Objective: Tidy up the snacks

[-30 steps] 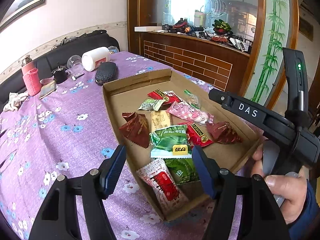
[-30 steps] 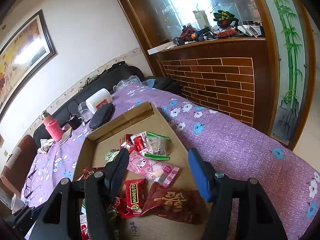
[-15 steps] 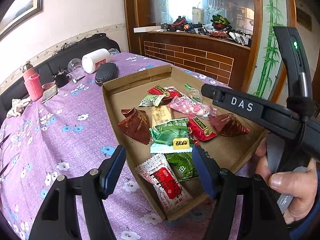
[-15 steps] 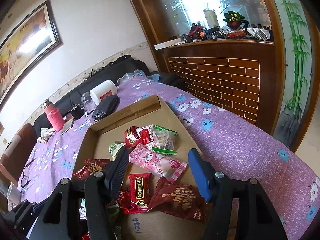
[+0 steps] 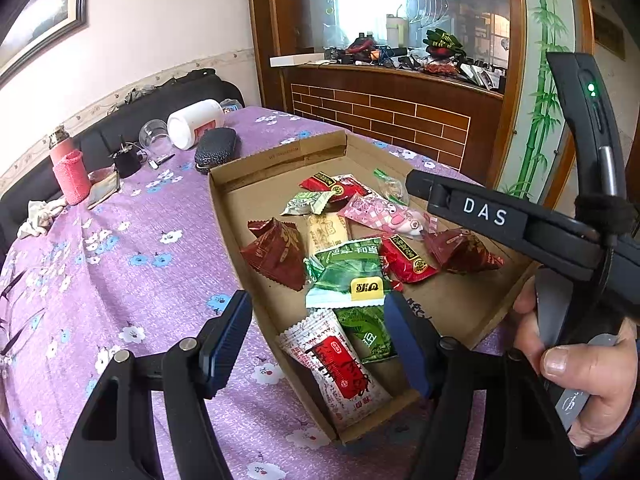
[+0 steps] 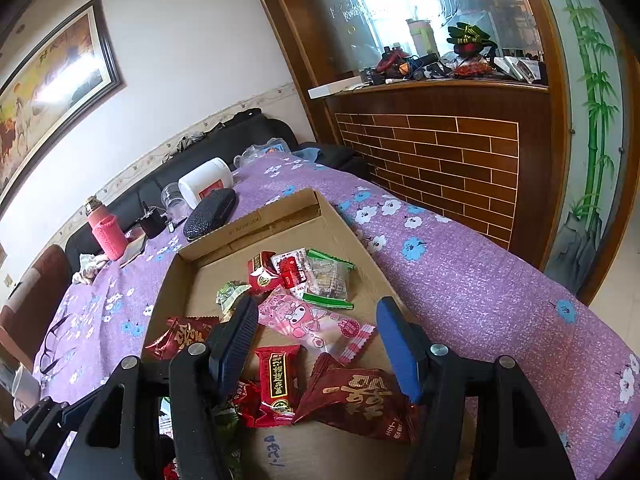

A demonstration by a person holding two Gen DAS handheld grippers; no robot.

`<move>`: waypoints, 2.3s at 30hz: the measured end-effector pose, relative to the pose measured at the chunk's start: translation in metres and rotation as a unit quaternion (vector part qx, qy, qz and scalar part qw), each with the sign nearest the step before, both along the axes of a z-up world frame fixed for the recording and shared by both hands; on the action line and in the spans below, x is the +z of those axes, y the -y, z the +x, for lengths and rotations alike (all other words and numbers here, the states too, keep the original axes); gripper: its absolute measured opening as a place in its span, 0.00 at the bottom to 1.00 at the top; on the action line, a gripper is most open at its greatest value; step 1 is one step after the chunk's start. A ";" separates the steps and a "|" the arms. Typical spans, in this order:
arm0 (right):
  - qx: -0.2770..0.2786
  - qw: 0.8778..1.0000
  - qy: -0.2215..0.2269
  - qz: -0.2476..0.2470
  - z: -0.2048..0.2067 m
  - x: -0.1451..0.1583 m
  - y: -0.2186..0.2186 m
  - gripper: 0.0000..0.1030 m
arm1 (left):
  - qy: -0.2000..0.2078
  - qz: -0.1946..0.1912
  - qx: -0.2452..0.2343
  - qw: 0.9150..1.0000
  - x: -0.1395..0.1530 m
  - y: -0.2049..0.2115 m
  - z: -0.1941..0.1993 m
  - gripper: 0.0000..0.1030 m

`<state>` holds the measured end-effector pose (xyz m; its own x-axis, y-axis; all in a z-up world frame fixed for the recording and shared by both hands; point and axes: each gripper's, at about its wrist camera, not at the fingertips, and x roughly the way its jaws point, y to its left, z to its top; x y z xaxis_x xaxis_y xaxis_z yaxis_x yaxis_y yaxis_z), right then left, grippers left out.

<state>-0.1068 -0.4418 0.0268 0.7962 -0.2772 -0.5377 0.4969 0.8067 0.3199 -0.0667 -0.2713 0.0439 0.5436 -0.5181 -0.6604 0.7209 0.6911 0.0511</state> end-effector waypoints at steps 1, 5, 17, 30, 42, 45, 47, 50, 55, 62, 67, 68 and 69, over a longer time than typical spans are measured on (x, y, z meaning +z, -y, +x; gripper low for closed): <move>-0.002 1.000 0.002 -0.003 -0.001 0.001 0.000 0.63 | 0.001 0.000 0.000 1.000 0.002 -0.001 -0.001 0.65; -0.010 1.000 0.007 -0.023 -0.008 0.007 -0.006 0.69 | -0.003 0.001 0.006 1.000 0.013 -0.012 -0.003 0.79; -0.024 0.993 0.028 -0.111 -0.068 0.026 -0.082 0.99 | 0.033 0.001 0.129 0.991 0.010 -0.094 -0.007 0.98; -0.026 0.986 -0.021 -0.164 -0.057 0.025 -0.107 0.99 | 0.034 -0.001 0.158 0.987 0.013 -0.107 0.006 0.99; -0.030 0.987 -0.019 -0.156 -0.059 0.025 -0.104 0.99 | 0.026 0.019 0.168 0.985 0.008 -0.104 0.006 0.99; -0.031 0.987 -0.019 -0.157 -0.059 0.025 -0.103 0.99 | 0.026 0.022 0.167 0.985 0.007 -0.104 0.006 0.99; -0.033 0.987 -0.020 -0.157 -0.059 0.024 -0.103 0.99 | 0.026 0.023 0.168 0.985 0.007 -0.103 0.006 0.99; -0.034 0.987 -0.020 -0.153 -0.059 0.023 -0.102 0.99 | 0.026 0.023 0.167 0.985 0.007 -0.104 0.006 0.99; -0.035 0.988 -0.022 -0.152 -0.059 0.022 -0.101 0.99 | 0.026 0.025 0.166 0.986 0.006 -0.103 0.006 0.99; -0.034 0.988 -0.021 -0.151 -0.059 0.022 -0.100 0.99 | 0.024 0.026 0.164 0.986 0.005 -0.103 0.006 0.99; -0.035 0.988 -0.020 -0.149 -0.059 0.021 -0.100 0.99 | 0.024 0.027 0.164 0.986 0.004 -0.103 0.005 0.99; -0.036 0.988 -0.020 -0.149 -0.059 0.021 -0.100 0.99 | 0.024 0.027 0.164 0.986 0.004 -0.103 0.005 0.99; -0.036 0.988 -0.020 -0.149 -0.060 0.021 -0.100 0.99 | 0.024 0.027 0.164 0.986 0.004 -0.103 0.006 0.99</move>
